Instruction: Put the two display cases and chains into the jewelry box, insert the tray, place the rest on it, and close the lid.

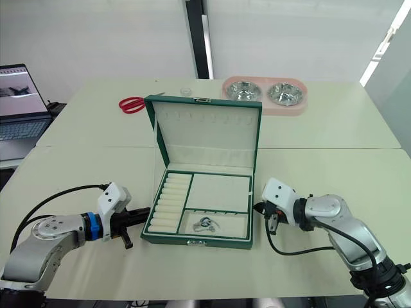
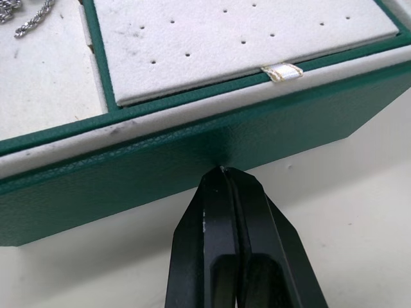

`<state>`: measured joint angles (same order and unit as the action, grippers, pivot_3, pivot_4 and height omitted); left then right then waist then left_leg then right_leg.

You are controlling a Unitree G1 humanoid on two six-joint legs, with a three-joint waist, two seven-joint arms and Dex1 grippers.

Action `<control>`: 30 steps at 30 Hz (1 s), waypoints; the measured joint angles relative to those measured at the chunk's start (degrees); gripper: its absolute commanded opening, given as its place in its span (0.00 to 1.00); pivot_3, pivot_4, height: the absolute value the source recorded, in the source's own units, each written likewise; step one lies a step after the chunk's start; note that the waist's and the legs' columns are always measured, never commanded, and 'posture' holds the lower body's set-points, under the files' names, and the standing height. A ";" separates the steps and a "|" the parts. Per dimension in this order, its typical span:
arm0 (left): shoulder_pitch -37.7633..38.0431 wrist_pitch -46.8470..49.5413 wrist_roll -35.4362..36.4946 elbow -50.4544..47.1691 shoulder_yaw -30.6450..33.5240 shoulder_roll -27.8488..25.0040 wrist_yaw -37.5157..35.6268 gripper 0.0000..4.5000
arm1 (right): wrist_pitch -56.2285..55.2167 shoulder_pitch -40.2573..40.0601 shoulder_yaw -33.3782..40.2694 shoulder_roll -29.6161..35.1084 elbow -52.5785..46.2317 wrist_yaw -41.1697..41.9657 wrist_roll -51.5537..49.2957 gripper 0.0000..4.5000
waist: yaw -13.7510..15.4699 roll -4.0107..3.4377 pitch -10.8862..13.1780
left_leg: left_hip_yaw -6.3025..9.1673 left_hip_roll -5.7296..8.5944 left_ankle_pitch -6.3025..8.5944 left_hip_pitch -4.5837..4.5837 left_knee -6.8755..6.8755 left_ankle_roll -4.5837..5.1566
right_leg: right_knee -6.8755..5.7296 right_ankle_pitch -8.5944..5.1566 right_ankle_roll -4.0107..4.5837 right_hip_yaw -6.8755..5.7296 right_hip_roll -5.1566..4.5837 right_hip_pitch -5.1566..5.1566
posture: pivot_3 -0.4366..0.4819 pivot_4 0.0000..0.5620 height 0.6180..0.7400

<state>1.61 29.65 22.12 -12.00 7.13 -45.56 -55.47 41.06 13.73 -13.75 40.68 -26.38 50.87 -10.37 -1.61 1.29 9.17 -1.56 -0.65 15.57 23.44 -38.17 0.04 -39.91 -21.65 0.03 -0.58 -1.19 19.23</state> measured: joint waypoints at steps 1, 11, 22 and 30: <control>0.10 0.26 0.00 -0.37 0.03 -0.20 -0.01 0.00 | 0.28 -0.12 0.09 0.08 -0.26 0.01 0.00 0.00 | 0.00 0.00 0.00 | 0.00 0.00 0.00 0.00 0.00 0.00 | 0.00 0.00 0.00 0.00 0.00 0.00 | 0.48 0.27 1.00; 0.24 0.95 0.00 -0.91 0.28 -0.42 -0.10 0.00 | 0.60 -0.13 0.31 0.05 -0.35 -0.02 0.03 0.00 | 0.00 0.00 0.00 | 0.00 0.00 0.00 0.00 0.00 0.00 | 0.01 0.00 0.00 0.00 0.00 0.00 | 0.48 0.27 1.00; 2.96 -1.08 2.04 -1.11 2.61 -0.42 -1.93 0.00 | 1.84 -4.19 2.87 1.12 -2.41 -0.90 -2.54 0.00 | 0.01 0.00 0.00 | 0.00 0.00 0.00 0.00 0.00 0.00 | 0.02 0.00 0.00 0.00 0.00 -0.02 | 0.48 0.27 1.00; 11.30 -5.63 10.61 -3.31 15.47 1.01 -7.32 0.00 | -2.12 -6.70 8.17 3.27 -0.94 -2.68 -2.26 0.00 | -0.33 0.01 0.00 | -0.07 -0.03 0.00 -0.01 0.00 0.00 | 0.04 0.00 0.00 0.01 0.00 0.00 | 0.48 0.27 1.00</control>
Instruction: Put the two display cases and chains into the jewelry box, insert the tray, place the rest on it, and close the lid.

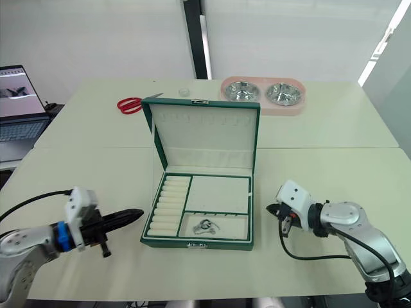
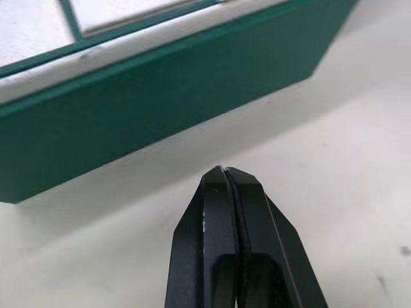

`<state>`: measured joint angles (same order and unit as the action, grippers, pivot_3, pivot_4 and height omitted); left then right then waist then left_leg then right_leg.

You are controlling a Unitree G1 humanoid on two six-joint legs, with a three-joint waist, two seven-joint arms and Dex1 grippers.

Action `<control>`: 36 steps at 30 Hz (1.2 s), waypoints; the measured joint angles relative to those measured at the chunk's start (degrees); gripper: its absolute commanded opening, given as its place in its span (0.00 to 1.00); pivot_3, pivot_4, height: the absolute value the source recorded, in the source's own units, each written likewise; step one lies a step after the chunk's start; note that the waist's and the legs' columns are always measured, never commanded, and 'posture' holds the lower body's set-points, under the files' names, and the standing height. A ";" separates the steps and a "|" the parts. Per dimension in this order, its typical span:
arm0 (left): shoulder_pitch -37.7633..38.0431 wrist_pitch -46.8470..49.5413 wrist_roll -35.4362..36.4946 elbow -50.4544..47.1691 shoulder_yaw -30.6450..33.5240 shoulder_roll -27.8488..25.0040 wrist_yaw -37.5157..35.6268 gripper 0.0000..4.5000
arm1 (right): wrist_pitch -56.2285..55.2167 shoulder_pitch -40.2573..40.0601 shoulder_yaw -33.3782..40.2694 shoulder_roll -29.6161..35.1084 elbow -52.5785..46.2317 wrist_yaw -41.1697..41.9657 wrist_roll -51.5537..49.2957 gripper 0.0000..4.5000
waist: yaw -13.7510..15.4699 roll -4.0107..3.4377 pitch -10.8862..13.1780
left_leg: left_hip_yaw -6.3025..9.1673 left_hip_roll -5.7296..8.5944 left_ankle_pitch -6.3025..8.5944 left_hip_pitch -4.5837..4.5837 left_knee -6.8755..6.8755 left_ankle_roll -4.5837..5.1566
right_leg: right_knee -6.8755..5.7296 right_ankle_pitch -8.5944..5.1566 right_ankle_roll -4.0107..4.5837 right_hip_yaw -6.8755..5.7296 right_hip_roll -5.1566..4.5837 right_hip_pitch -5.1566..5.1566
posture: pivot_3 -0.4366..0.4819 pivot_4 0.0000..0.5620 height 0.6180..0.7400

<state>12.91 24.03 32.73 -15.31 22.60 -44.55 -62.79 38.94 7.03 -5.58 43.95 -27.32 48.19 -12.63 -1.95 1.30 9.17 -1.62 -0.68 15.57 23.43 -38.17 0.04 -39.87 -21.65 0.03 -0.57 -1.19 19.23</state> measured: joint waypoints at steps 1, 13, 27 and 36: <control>1.25 -0.70 1.28 -0.59 1.65 0.04 -1.36 0.00 | -0.83 0.09 0.71 0.10 0.63 -0.37 0.20 0.00 | 0.08 0.00 0.00 | 0.02 0.01 0.00 -0.01 0.00 0.00 | 0.01 0.00 0.00 0.00 0.00 -0.02 | 0.48 0.27 1.00; 12.37 1.59 17.41 -15.71 13.22 1.27 -5.26 0.00 | -7.69 12.10 6.11 -3.68 11.59 -5.46 -0.05 0.00 | 0.28 -0.02 0.01 | 0.04 0.03 0.00 -0.03 -0.01 0.00 | 0.03 0.00 0.00 0.02 0.01 -0.09 | 0.48 0.27 1.00; 18.91 -13.42 16.41 -22.60 14.91 12.91 -6.40 0.00 | -6.90 29.63 4.42 -9.56 27.95 -6.86 -0.36 0.00 | 0.13 -0.07 0.03 | -0.03 0.02 -0.01 -0.03 -0.01 -0.01 | 0.04 0.00 0.01 0.08 0.02 -0.07 | 0.48 0.27 1.00; 20.98 -16.67 16.45 -22.74 14.86 14.47 -5.31 0.00 | -5.93 39.46 4.18 -12.34 39.54 -3.01 -2.03 0.00 | 0.12 -0.08 0.04 | -0.03 0.02 0.00 -0.03 -0.01 0.01 | 0.05 0.00 0.01 0.09 0.02 -0.07 | 0.48 0.27 1.00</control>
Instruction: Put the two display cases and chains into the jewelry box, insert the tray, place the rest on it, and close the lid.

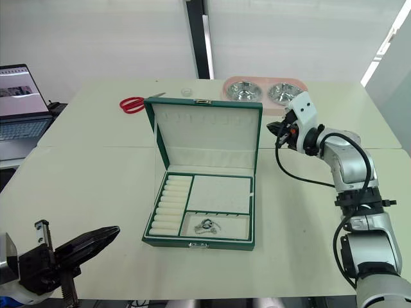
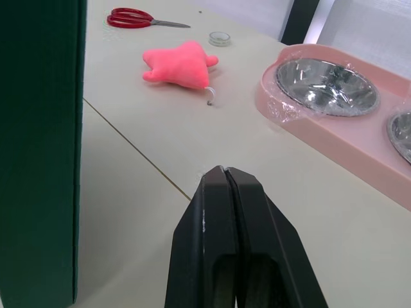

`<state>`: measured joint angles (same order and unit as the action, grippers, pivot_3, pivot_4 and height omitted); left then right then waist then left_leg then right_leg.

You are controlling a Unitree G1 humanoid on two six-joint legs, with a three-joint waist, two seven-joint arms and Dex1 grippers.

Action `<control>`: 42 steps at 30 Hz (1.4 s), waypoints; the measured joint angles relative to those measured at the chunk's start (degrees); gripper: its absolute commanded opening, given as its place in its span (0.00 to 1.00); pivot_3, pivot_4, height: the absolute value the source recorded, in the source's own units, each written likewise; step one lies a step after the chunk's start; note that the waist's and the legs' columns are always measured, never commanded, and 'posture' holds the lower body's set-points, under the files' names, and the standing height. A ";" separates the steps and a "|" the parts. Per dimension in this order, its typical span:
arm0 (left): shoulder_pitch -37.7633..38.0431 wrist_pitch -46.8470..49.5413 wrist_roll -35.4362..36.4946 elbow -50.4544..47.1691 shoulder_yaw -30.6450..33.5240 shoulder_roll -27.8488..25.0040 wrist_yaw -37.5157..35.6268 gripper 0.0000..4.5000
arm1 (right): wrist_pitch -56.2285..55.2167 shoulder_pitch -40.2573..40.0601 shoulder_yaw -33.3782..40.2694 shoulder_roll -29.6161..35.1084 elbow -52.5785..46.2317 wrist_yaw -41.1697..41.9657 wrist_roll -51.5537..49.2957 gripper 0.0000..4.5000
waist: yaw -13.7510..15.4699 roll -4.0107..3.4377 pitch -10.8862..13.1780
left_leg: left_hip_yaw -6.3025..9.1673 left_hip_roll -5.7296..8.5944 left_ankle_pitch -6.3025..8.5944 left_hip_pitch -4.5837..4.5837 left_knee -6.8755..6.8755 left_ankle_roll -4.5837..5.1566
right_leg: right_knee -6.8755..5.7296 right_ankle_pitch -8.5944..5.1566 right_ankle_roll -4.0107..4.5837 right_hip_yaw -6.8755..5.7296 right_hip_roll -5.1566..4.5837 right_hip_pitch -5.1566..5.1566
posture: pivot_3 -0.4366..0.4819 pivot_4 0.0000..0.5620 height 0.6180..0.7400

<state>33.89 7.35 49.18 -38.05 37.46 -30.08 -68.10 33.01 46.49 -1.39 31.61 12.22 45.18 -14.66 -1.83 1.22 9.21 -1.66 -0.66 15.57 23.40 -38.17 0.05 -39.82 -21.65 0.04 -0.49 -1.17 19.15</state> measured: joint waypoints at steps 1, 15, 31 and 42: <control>0.03 -0.21 0.00 -0.18 -0.16 0.15 0.15 0.00 | 0.02 0.70 -0.03 -0.43 0.92 0.39 -0.03 0.00 | -0.01 0.00 0.00 | 0.01 0.00 0.00 0.00 0.00 0.00 | -0.01 0.00 0.00 -0.01 0.00 0.00 | 0.48 0.27 1.00; -0.82 -1.06 0.37 -3.22 -2.46 -0.79 4.46 0.00 | -1.88 4.80 -0.85 -2.42 7.21 12.45 -3.38 0.00 | -0.01 -0.02 0.01 | 0.02 -0.01 0.00 0.00 0.00 0.00 | -0.01 0.00 0.00 -0.02 0.00 0.01 | 0.48 0.27 1.00; 2.41 1.93 4.96 -4.41 1.34 -3.85 7.37 0.00 | 3.08 0.81 -0.40 2.70 -5.47 19.13 -9.03 0.00 | 0.00 -0.08 0.05 | 0.04 -0.02 0.01 0.01 0.03 0.01 | 0.06 0.00 0.00 -0.03 0.00 0.02 | 0.48 0.27 1.00; 3.72 4.79 7.46 -3.73 5.32 -6.07 8.58 0.00 | 12.10 -3.95 -0.23 12.66 -19.01 25.39 -17.15 0.00 | 0.13 -0.10 0.07 | 0.07 -0.02 0.01 0.01 0.05 0.02 | 0.21 0.00 0.00 -0.06 0.00 -0.05 | 0.48 0.27 1.00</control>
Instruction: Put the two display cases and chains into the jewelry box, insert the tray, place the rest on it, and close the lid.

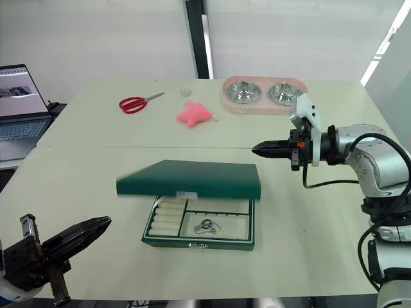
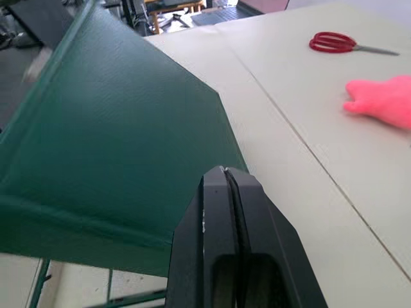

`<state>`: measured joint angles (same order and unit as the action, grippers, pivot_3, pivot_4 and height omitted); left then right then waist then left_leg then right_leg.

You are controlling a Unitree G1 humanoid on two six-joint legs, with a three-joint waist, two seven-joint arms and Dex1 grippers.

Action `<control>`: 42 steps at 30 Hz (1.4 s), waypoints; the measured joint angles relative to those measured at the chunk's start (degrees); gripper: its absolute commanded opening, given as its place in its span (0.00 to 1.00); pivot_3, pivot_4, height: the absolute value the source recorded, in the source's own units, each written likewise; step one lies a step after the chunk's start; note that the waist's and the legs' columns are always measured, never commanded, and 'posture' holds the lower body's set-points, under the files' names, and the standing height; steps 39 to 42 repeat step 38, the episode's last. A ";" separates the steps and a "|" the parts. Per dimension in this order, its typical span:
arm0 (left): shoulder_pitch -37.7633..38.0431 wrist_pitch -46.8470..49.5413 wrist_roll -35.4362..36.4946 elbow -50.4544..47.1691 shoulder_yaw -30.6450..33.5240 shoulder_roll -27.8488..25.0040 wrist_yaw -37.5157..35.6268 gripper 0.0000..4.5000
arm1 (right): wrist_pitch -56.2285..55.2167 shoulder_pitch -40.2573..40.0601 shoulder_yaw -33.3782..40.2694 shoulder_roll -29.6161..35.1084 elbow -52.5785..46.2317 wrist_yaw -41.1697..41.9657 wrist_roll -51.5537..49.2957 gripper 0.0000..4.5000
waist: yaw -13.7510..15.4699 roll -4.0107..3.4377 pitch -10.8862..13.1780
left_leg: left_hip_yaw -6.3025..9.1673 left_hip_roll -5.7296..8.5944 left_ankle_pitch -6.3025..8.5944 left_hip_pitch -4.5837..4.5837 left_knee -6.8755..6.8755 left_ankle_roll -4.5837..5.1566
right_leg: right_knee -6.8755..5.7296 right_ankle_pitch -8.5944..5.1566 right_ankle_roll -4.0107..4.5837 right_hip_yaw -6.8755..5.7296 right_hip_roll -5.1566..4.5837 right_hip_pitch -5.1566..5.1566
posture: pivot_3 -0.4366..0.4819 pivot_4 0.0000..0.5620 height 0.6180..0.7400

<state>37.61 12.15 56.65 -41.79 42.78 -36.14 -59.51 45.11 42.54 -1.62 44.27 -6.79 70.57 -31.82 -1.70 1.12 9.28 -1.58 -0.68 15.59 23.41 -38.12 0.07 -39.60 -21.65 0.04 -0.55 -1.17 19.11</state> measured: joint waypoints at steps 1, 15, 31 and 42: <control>-0.24 0.15 0.06 0.38 0.20 -0.22 0.02 0.00 | 0.25 -0.43 0.15 0.25 -0.53 -0.08 -0.36 0.00 | -0.01 0.00 0.00 | 0.00 0.00 0.00 0.00 0.00 0.00 | 0.00 0.00 0.00 0.00 0.00 0.00 | 0.48 0.27 1.00; -12.23 12.31 2.11 14.86 -0.07 -5.36 12.52 0.00 | -8.57 -11.46 3.38 2.96 -6.52 -7.89 4.36 0.00 | 0.16 0.03 0.01 | 0.02 0.03 0.00 0.03 0.00 0.01 | 0.09 0.00 0.00 -0.01 -0.02 -0.03 | 0.48 0.27 1.00; -33.98 8.75 -24.33 36.27 -18.19 -2.99 27.74 0.00 | -32.49 -39.26 18.37 -4.49 -1.53 -29.58 19.64 0.00 | -0.07 0.10 -0.01 | -0.18 -0.01 -0.13 -0.02 0.04 -0.23 | -0.05 0.00 0.00 0.06 -0.01 0.03 | 0.48 0.27 1.00; -35.93 5.34 -27.26 39.43 -19.11 -0.52 26.46 0.00 | -35.48 -39.13 18.00 -5.54 -1.33 -32.52 21.18 0.00 | 0.15 0.10 -0.01 | -0.23 -0.02 -0.14 -0.07 0.05 -0.24 | -0.16 0.00 -0.01 0.06 -0.02 0.05 | 0.48 0.27 1.00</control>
